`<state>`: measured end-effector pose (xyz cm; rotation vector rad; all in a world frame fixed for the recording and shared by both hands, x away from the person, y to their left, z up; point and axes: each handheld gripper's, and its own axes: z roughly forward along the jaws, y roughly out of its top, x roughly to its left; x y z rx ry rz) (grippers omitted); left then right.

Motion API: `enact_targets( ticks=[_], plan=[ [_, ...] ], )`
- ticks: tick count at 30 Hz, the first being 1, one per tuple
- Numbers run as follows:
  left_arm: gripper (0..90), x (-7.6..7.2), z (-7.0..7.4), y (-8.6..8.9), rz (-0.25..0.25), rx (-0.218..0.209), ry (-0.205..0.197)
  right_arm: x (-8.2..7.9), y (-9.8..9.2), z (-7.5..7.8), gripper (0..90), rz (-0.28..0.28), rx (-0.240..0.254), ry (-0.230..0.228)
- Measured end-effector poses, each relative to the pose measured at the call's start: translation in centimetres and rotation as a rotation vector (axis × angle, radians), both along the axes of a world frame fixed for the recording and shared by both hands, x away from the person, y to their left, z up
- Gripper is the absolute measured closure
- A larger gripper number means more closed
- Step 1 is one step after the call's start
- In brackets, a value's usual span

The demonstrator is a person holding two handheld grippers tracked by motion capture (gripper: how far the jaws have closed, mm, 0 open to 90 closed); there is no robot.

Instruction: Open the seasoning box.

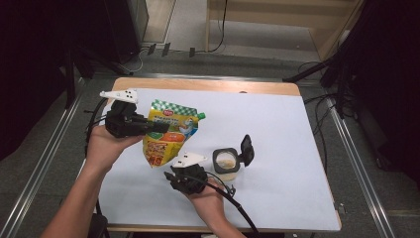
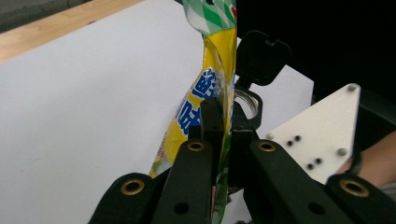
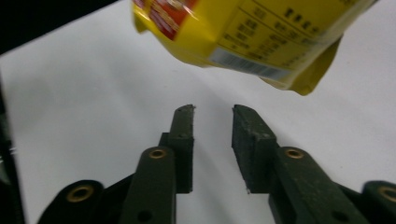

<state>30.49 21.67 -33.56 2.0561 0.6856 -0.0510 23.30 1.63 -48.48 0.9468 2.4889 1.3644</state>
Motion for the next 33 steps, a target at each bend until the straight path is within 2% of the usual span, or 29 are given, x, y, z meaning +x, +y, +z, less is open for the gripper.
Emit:
enact_targets(
  ticks=[2, 8, 10, 11, 18, 25, 28, 29, 31, 33],
  plan=[
    [90.0, -0.2, 0.0, 0.0, -0.003, 0.0, 0.006, 0.2, 0.0, -0.6, 75.1, -0.022, -0.012, -0.002],
    [90.0, -0.5, 0.0, -0.3, -0.01, -0.008, 0.028, 1.1, -0.4, -1.8, 77.7, -0.082, 0.015, 0.031],
    [90.0, -0.7, 0.1, -0.4, -0.016, -0.018, 0.034, 1.3, -0.5, -1.9, 76.1, -0.102, 0.021, 0.011],
    [90.0, -0.8, 0.1, -0.5, -0.019, -0.022, 0.038, 1.5, -0.6, -1.9, 75.8, -0.122, 0.04, 0.006],
    [90.0, -1.3, 0.5, -0.8, -0.039, -0.07, 0.075, 1.5, -0.8, -2.1, 74.0, -0.16, 0.062, -0.031],
    [90.0, -1.4, 0.7, -0.6, -0.05, -0.109, 0.126, 1.3, -1.5, -2.5, 70.2, -0.174, 0.107, -0.059],
    [90.0, -1.0, 0.3, -0.6, -0.037, -0.12, 0.145, 0.9, -1.5, -2.2, 68.9, -0.155, 0.128, -0.089],
    [90.0, -0.9, 0.2, -0.6, -0.025, -0.12, 0.148, 0.8, -1.4, -2.1, 68.6, -0.145, 0.134, -0.109],
    [90.0, -0.8, 0.1, -0.9, -0.007, -0.094, 0.128, 0.4, -1.2, -1.8, 65.5, -0.125, 0.12, -0.139],
    [90.0, -0.8, 0.2, -1.3, -0.003, -0.078, 0.116, 0.3, -1.1, -1.5, 64.1, -0.109, 0.099, -0.142]
  ],
)
